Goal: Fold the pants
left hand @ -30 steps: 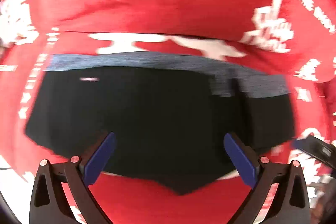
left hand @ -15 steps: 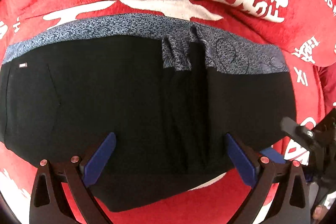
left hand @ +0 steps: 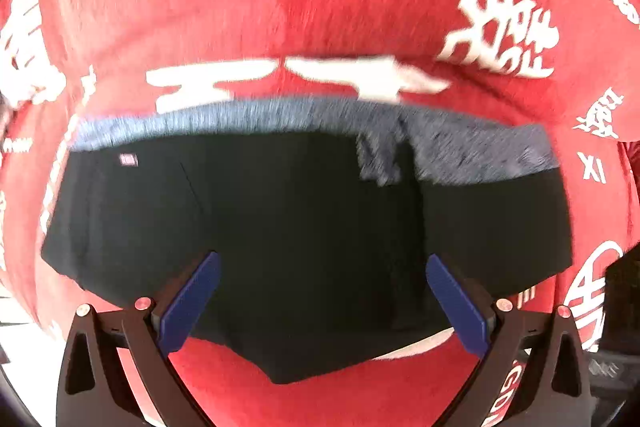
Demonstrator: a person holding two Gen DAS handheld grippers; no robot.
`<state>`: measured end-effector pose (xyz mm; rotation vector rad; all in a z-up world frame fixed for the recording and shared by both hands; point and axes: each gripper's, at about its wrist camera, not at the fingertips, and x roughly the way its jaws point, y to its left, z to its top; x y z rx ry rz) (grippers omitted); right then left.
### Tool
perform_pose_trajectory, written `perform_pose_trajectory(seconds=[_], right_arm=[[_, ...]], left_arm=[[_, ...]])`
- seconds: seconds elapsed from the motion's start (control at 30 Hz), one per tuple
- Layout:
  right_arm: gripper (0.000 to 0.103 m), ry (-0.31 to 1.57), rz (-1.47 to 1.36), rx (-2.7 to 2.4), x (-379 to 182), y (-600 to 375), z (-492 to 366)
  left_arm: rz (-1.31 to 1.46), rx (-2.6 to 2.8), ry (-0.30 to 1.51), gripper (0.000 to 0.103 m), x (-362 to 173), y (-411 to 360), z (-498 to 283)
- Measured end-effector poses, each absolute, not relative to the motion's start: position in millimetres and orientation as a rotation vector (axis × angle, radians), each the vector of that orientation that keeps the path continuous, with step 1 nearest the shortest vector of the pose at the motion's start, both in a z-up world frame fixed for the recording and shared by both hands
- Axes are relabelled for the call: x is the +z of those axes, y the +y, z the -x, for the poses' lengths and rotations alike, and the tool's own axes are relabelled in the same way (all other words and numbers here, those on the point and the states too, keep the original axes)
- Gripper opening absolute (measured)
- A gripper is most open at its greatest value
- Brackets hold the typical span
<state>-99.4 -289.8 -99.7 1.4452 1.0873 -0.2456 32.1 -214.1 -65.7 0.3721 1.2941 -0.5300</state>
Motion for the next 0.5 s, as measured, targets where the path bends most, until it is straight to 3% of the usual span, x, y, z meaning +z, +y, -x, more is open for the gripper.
perform_pose_trajectory(seconds=[0.03, 0.07, 0.1, 0.17, 0.23, 0.37, 0.5], right_arm=[[0.022, 1.095, -1.364, -0.233, -81.7, -295.0, 98.9], [0.032, 1.095, -1.302, -0.240, -69.7, -299.8, 101.0], [0.051, 1.091, -1.194, -0.277, -52.1, -314.8, 98.5], [0.070, 1.045, -1.046, -0.370, -30.0, -352.5, 95.5], [0.070, 1.032, -0.999, -0.424, -30.2, -384.4, 90.2], [0.049, 1.142, -0.995, -0.597, -81.6, -446.9, 84.6], [0.048, 1.216, -0.904, -0.559, -106.3, -425.7, 62.8]], left_arm=[[-0.371, -0.548, 1.285, 0.103, -60.8, -217.9, -31.7], [-0.368, -0.568, 1.283, 0.103, -58.5, -224.6, -31.6], [-0.367, -0.591, 1.286, 0.103, -57.8, -234.6, -32.1], [-0.369, -0.613, 1.288, 0.103, -59.6, -253.4, -33.6], [-0.359, -0.640, 1.290, 0.103, -63.3, -274.2, -32.8], [-0.365, -0.649, 1.275, 0.103, -78.8, -307.0, -25.7], [-0.459, -0.550, 1.340, 0.103, -120.1, -304.9, -21.4]])
